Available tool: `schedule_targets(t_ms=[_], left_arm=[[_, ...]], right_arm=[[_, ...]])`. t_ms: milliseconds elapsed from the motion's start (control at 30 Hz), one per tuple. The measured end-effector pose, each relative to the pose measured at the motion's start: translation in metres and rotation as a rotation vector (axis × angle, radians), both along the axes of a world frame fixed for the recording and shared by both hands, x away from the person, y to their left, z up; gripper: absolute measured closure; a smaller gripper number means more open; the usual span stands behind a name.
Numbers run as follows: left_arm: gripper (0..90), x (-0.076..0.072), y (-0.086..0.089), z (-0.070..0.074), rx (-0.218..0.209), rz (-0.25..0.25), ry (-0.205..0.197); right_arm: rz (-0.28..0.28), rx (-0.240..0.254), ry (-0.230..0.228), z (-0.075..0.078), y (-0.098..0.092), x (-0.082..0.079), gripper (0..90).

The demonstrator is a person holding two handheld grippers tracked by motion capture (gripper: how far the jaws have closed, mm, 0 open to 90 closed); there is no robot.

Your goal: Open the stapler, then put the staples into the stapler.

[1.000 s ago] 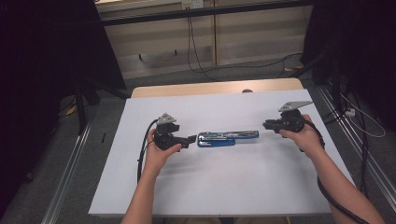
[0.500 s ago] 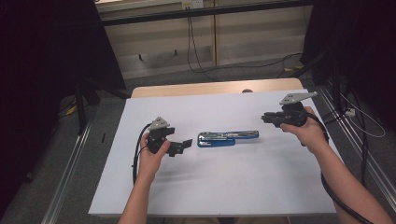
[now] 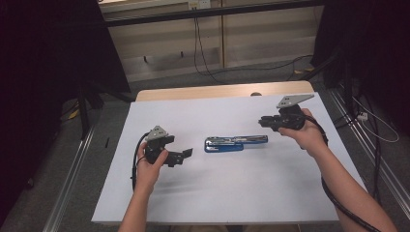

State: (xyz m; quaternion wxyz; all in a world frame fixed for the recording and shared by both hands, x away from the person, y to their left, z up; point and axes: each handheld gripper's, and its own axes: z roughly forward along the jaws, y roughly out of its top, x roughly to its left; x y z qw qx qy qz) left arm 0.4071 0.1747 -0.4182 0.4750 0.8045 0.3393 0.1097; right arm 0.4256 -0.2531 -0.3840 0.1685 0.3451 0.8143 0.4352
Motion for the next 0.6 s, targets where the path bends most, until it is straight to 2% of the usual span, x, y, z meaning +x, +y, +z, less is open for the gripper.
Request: schedule_targets(t_ms=[167,367,600], left_arm=[[4.9,0.000,0.005,-0.003,-0.002,0.007,0.005],[4.9,0.000,0.005,-0.002,-0.024,0.012,-0.007],[4.9,-0.004,0.009,0.000,-0.011,0.003,-0.010]], right_arm=[[0.021,0.002,0.005,-0.001,0.008,0.004,79.1],[0.053,0.010,0.002,-0.002,0.019,0.013,79.1],[0.088,0.012,-0.006,0.000,0.032,0.016,79.1]])
